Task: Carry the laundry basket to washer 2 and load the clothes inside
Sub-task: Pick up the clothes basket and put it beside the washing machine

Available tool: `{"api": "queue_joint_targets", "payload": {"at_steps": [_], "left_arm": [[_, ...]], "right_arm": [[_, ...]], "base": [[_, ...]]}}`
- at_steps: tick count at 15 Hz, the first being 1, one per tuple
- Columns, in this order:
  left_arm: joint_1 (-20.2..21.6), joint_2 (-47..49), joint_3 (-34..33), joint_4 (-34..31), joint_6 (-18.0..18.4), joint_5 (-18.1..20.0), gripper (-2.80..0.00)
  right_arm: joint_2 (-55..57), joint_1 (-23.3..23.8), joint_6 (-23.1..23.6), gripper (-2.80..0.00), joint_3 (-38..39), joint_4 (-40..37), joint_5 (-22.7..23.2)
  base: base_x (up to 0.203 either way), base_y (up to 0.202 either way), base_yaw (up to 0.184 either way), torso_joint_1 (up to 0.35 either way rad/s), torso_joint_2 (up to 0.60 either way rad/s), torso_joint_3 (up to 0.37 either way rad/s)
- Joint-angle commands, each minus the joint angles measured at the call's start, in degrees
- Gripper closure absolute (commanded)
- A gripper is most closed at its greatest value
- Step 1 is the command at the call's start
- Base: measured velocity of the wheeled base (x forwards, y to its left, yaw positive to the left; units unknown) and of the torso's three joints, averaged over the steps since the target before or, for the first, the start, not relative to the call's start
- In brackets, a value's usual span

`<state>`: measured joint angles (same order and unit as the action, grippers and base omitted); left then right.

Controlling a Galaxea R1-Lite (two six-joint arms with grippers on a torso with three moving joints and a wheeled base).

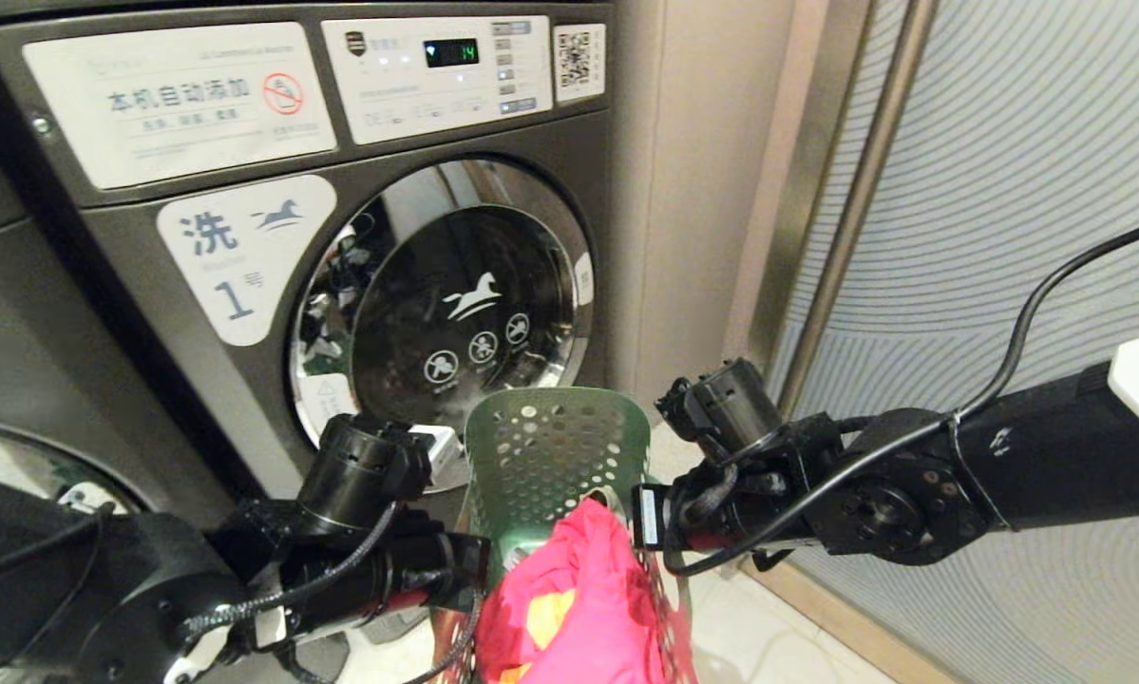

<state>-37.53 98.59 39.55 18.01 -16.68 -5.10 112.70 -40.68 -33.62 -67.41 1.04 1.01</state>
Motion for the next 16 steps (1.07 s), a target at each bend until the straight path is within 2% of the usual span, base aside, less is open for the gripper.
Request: {"api": "queue_joint_targets", "payload": {"at_steps": [1,16], "left_arm": [[0.0,0.1,0.0,0.2,-0.1,-0.1,0.0],[-0.1,0.1,-0.1,0.3,-0.1,-0.1,0.0]], "right_arm": [[0.1,0.0,-0.2,0.0,-0.1,0.0,0.0],[0.1,-0.1,-0.2,0.0,0.2,0.0,0.1]], "base": [[-0.003,-0.011,0.173,-0.001,0.0,-0.001],[0.001,-0.01,0.171,0.003,0.0,0.004]]}}
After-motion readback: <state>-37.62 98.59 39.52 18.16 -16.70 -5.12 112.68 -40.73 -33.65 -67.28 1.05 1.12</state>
